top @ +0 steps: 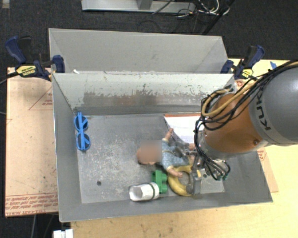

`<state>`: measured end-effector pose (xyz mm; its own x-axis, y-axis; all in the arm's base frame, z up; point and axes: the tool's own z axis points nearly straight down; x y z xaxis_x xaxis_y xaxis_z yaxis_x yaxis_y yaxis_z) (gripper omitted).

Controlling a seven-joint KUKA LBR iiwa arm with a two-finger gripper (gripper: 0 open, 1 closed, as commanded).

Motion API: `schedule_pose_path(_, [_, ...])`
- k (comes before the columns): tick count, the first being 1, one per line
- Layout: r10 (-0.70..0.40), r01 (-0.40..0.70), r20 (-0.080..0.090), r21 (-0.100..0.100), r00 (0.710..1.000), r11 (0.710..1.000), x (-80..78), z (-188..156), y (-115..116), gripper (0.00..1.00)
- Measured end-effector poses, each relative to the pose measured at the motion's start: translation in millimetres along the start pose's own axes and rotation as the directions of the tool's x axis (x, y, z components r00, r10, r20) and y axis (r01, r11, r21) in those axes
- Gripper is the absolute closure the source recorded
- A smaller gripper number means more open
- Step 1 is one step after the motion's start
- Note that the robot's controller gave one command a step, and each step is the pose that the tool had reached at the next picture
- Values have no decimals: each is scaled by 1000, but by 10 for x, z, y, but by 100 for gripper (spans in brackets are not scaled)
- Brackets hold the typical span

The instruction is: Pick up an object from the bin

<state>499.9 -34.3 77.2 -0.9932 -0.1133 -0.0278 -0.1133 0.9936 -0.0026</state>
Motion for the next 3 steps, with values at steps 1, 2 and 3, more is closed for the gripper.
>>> schedule_pose_path(1, [-63, 63, 2, -1, 998, 998, -19, 4, 11, 0])
schedule_pose_path(2, [-63, 63, 6, 0, 998, 998, -26, -177, 47, 0])
schedule_pose_path(3, [-60, 60, 7, -1, 998, 998, -6, -217, 10, 0])
